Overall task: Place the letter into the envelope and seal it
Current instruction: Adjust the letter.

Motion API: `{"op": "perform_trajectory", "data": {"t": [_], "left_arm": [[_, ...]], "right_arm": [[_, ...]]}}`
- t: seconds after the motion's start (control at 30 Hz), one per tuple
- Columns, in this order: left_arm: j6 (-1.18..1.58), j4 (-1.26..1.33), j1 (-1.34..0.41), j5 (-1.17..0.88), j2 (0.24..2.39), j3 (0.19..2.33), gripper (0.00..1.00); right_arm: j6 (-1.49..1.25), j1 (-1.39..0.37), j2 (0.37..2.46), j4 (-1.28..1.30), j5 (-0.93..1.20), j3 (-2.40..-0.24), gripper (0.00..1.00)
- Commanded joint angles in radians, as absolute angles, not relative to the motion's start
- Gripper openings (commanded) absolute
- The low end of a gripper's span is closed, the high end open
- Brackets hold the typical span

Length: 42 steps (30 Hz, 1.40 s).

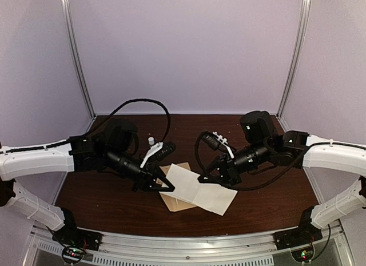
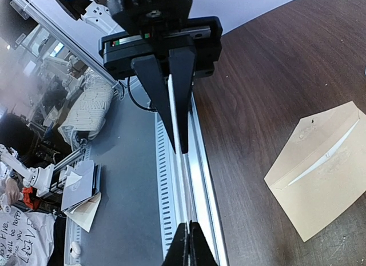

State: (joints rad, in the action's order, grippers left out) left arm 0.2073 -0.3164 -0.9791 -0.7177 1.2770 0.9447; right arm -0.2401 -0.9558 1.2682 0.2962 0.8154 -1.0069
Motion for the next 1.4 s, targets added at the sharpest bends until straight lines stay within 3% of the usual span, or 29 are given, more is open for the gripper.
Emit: {"op": "perform_trajectory", "data": {"t": [0.0,0.07,0.2,0.27,0.4,0.47,0.63,0.93,1.03,1.37], "left_arm": [[0.209,-0.265,-0.984,-0.695,1.269,0.982,0.0],[0.226,-0.232,-0.984,-0.668,1.261,0.977,0.01],[0.282,-0.134,-0.982,-0.551,1.209,0.942,0.49],[0.326,-0.047,-0.982,-0.488,1.164,0.907,0.63],[0.444,0.204,-0.978,-0.344,1.074,0.813,0.77],[0.501,0.336,-0.978,-0.319,1.045,0.758,0.8],[0.586,0.526,-0.978,-0.348,1.061,0.729,0.82],[0.647,0.658,-0.988,-0.443,1.132,0.767,0.82],[0.66,0.685,-0.989,-0.446,1.147,0.766,0.76],[0.691,0.728,-0.989,-0.448,1.182,0.764,0.4]], "right_arm": [[-0.243,-0.961,1.253,0.255,0.814,-0.994,0.0],[-0.251,-0.962,1.234,0.238,0.794,-0.987,0.0],[-0.289,-0.961,1.172,0.155,0.721,-0.962,0.0],[-0.327,-0.961,1.132,0.069,0.678,-0.934,0.0],[-0.411,-0.963,1.064,-0.142,0.525,-0.861,0.0],[-0.438,-0.963,1.041,-0.268,0.465,-0.823,0.0],[-0.478,-0.979,1.044,-0.548,0.389,-0.774,0.0],[-0.469,-1.025,1.154,-0.702,0.355,-0.818,0.0],[-0.476,-1.036,1.174,-0.733,0.349,-0.819,0.0],[-0.48,-1.049,1.198,-0.764,0.341,-0.822,0.0]]}}
